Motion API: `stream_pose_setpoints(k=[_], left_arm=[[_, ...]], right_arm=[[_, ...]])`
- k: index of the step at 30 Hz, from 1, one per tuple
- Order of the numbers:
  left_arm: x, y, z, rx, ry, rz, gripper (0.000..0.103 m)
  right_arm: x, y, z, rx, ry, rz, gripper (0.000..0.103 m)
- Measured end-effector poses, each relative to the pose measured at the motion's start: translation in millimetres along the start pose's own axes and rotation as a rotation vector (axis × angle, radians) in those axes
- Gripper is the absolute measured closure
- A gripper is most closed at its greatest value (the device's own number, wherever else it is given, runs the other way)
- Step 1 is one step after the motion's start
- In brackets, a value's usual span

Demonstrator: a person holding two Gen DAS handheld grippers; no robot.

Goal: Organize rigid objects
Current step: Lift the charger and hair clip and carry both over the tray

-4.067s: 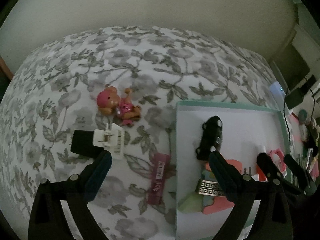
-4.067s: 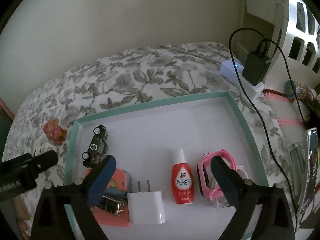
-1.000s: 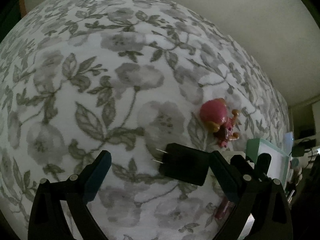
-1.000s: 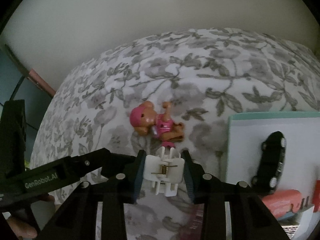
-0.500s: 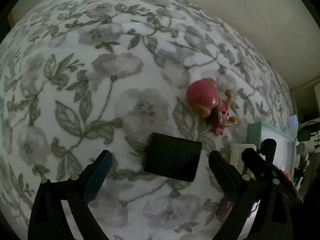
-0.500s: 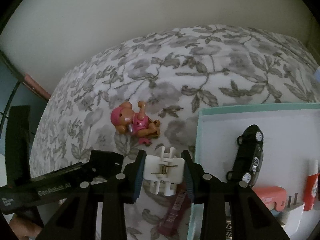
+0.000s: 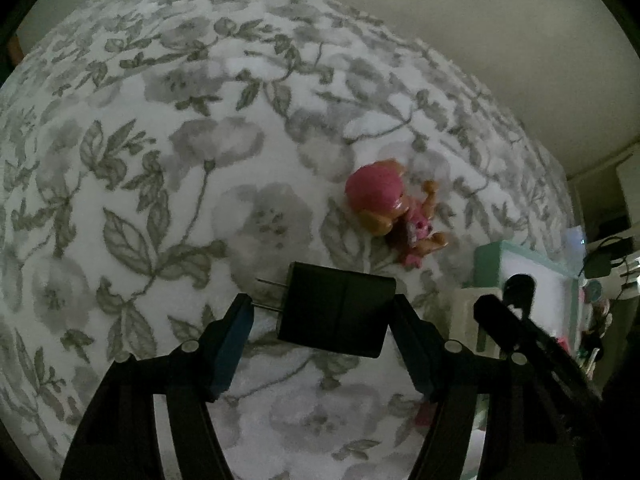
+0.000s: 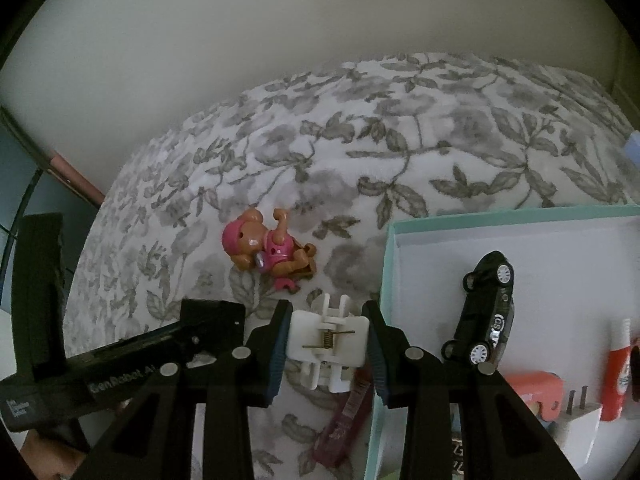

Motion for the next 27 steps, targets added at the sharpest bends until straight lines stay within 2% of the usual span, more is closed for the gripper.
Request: stream_pose_setpoints(k=[8,13,18,27], left_arm=[[-33.9,-6.7,-23.4,0.025,0.033,-0.075,0.032],[-47.1,-4.1,-46.1,0.07,0.027,-0.109,0.032],[-42.9,4.0,-76.0,0.114,0.037,-0.098,0.032],[-41.6,24.1,-135.6,0.221,0.063,-0.093,0.032]], right_arm=[[-31.1,-6.5,-1.4,0.003,-0.025,-0.057,0.065],[-55.0,-11.3,-18.8,0.011,0.005,-0.1,0.065],[-81.8,-17.2,-60.7,0.035,0.101,-0.146,0.065],[-121.5,-18.4,-140.3,0.182,0.195,-0.214,0.065]])
Point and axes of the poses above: each gripper's, at about its wrist camera, not at the fingertips, and x roughly the way its jaws point, z to its left, y to its underside, the point moved 10 cm from there along x, roughly the way its jaws point, and after that the axes turned 9 degrees about -y, right-handed, at the moved point
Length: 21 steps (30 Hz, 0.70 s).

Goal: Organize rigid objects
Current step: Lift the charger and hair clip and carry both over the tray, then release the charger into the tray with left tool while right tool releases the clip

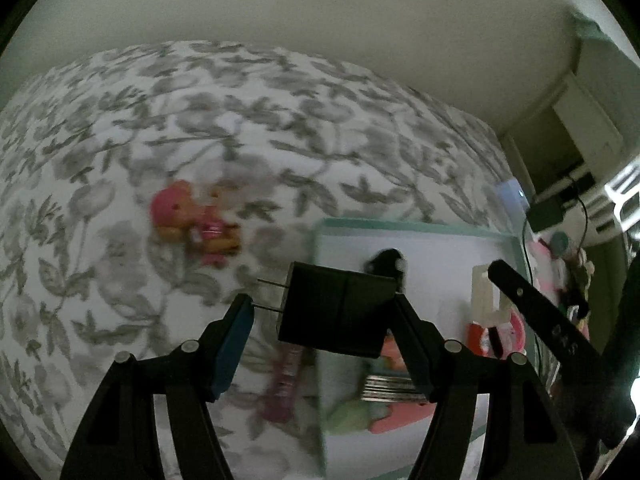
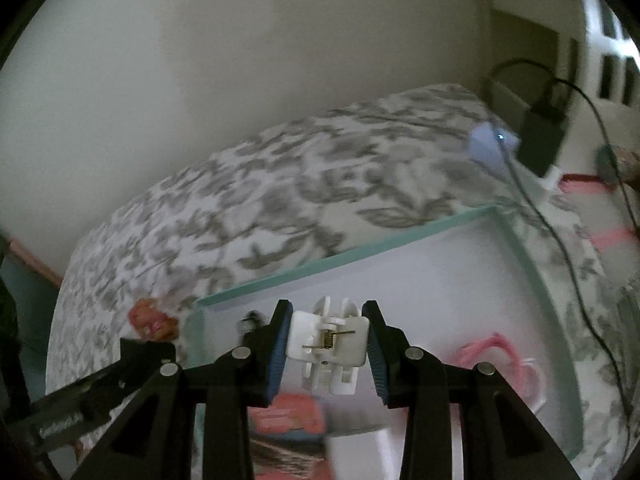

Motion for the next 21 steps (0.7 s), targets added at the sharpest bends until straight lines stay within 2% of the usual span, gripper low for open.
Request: stream_pose_setpoints(k=[4,10,15,21], left_arm=[[0.7,3.5,-25.3,0.049,0.017,-0.003,0.032],[5.3,9.2,-57.5,0.113,0.039,-0.012,0.032],[10.9,17.6,-79.4,0.186,0.043,-0.011,0.032],[16.7,24.5,-89.2,0.219,0.043,0.002,0.032]], right_arm=[[-7.0,-2.7,-24.7,0.03,0.04,-0.013,0.065],[-14.0,-2.5,-47.8,0.109,0.048,-0.03,0.065],[-15.2,-1.1,-57.3,0.1,0.088,-0.029,0.065],[-11.7,2.6,-61.6,0.091,0.109,-0.013,0.065]])
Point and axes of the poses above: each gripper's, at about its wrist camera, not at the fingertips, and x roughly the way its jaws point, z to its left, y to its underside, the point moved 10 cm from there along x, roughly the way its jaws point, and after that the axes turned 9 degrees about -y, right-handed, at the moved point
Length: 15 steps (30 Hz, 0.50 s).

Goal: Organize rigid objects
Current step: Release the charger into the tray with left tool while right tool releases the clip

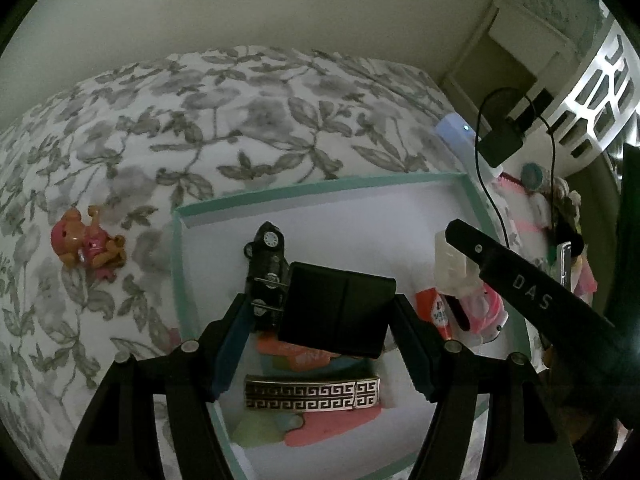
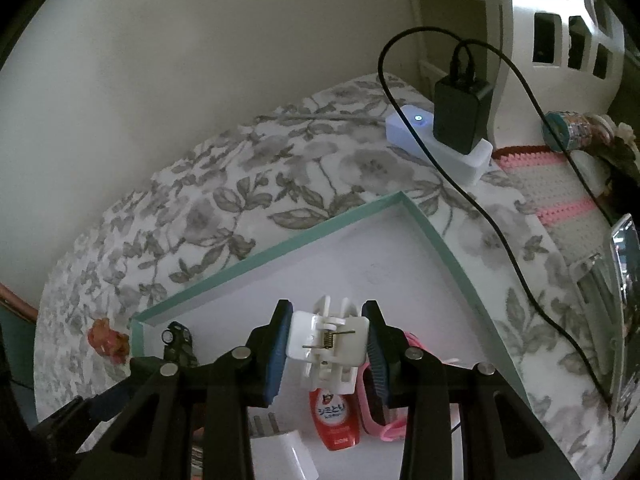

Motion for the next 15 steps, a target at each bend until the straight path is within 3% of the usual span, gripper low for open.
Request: stream_pose_setpoints(k=[15], left_arm=[[4.8,2.4,2.3,-0.003,0.0,0.029,0.031]], right_arm=[[6.5,4.7,3.3,-0.037,0.015,0.032,0.065]])
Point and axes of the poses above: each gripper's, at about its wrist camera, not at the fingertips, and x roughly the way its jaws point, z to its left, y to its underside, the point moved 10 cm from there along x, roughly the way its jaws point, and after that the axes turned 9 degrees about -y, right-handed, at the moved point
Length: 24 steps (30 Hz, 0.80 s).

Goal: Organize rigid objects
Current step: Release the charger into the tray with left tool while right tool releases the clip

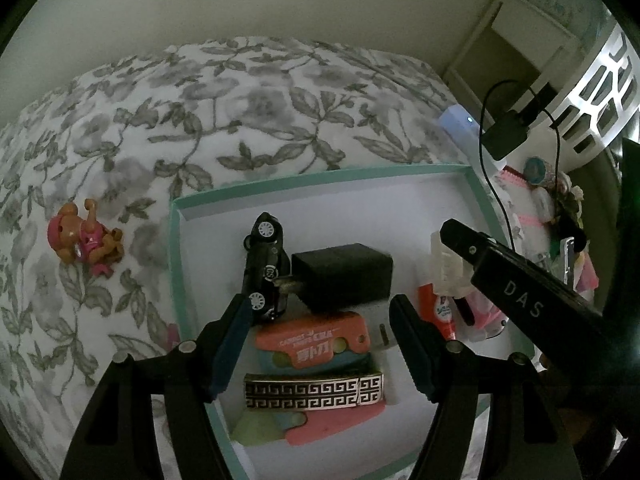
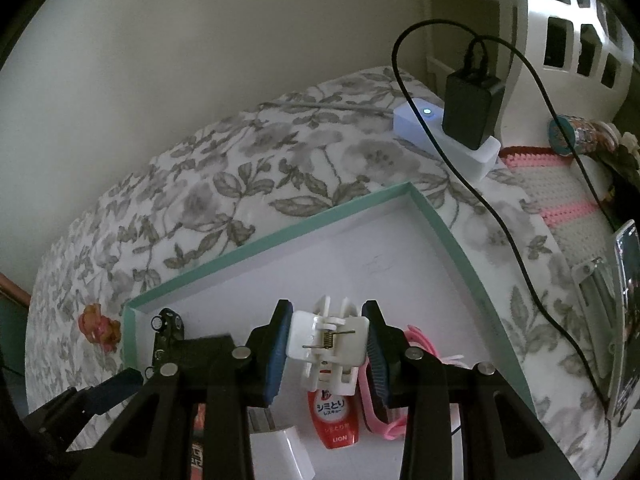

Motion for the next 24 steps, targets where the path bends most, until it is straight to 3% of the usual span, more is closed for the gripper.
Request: stream_pose_setpoints(k=[10,14,17,21,24], left_arm=[[-7.3,-7.0,19.7,-0.056,-0.015,-0.01,0.031],[-10.4,-10.5,39.2,-0.087,-0.08,-0.027,0.031],[-11.3,-11.6,53.5,-0.121,-0.11,-0.034,0.03],[-9.7,-10.5,73.5,-0.176,-0.129,-0.034,0.022],[-8.4,-9.3,85.5,-0.201,-0.153,-0.034,0.022]], right_arm=[[1.3,0.4,4.5,-0.024,0.002,0.002,0.065],[1.7,0.5,5.4,-0.029,0.003,0.001,0.064],[3.5,2.3,3.8,-0.032,0.017,0.007,0.054],[6.1,4.6,1.1,-0.031,0.025,0.015,0.052],[5.8,4.3,1.0,-0.033,0.025,0.014,0.048]])
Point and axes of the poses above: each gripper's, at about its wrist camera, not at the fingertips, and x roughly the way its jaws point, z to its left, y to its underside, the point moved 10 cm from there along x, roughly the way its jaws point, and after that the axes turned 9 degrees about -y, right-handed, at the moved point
